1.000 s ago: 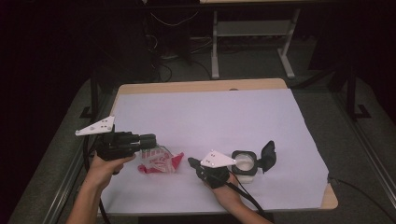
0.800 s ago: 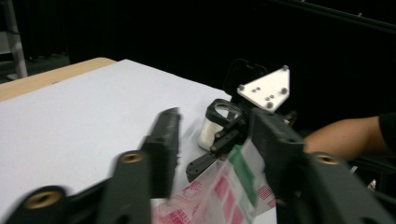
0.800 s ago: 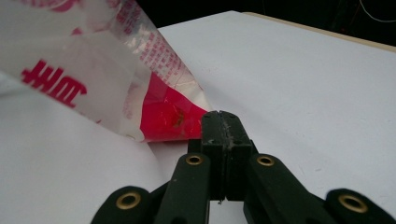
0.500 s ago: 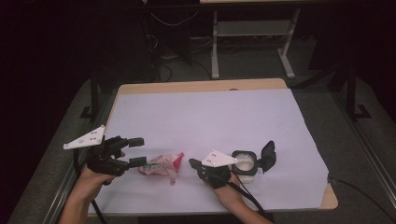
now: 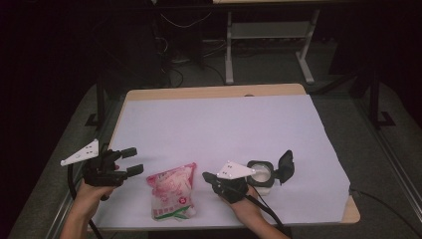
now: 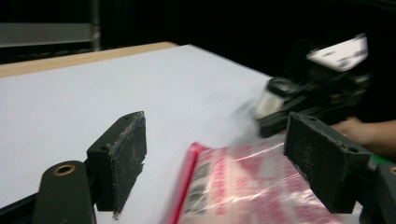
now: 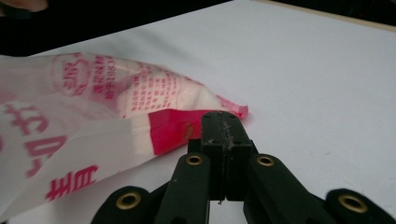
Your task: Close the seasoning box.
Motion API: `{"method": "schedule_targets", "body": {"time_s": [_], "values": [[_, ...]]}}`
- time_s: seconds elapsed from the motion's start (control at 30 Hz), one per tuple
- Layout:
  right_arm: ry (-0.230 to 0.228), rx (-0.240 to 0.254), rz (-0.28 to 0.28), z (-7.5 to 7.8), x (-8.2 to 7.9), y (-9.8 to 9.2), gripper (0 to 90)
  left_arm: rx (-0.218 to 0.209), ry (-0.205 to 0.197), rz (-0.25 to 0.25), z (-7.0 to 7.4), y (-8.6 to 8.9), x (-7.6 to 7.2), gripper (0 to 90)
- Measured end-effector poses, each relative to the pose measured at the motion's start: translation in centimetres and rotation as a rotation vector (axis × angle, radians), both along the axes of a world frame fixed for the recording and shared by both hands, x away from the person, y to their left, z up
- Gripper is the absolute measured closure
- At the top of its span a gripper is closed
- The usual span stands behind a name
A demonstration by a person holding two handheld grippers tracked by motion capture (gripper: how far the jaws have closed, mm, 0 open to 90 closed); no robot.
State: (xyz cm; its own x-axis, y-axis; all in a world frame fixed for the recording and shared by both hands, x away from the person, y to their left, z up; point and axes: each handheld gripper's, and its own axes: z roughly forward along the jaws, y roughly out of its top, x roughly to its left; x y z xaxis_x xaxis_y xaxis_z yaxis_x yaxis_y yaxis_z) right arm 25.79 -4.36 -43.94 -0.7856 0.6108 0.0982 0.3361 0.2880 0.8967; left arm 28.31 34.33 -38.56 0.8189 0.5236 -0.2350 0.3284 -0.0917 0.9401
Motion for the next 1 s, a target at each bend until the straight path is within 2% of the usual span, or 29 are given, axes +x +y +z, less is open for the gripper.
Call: {"method": "schedule_targets", "body": {"time_s": [0.17,0.23,0.4,0.43,0.5,0.6,0.73,0.97,1.0], "values": [[0.001,0.010,0.035,1.0,-0.4,-0.9,89.6,0.025,0.003,0.075,-1.0,0.7,0.1,19.3],[-0.003,0.004,0.053,1.3,-0.5,-1.4,89.6,0.010,0.003,0.088,-1.2,0.9,0.1,18.6],[0.001,-0.003,0.102,2.2,-2.2,-3.4,89.7,0.031,0.019,0.113,-1.9,1.0,0.3,18.1],[-0.001,-0.009,0.101,2.3,-2.5,-3.9,89.7,0.045,0.018,0.117,-2.0,1.0,0.3,18.1],[-0.006,-0.014,0.092,2.3,-2.9,-5.1,89.7,0.044,0.023,0.125,-2.2,1.0,0.4,17.5],[0.001,-0.010,0.084,2.4,-3.3,-7.0,89.7,0.079,0.036,0.141,-2.5,0.8,0.6,16.3],[0.008,-0.009,0.062,2.4,-4.0,-9.5,89.8,0.093,0.044,0.144,-2.7,0.6,0.7,15.4],[0.013,-0.009,0.025,2.1,-5.2,-13.4,89.8,0.099,0.054,0.154,-3.0,0.2,0.8,15.0],[0.018,-0.005,0.020,2.0,-5.4,-14.2,89.8,0.084,0.050,0.159,-3.1,0.3,0.7,15.0]]}}
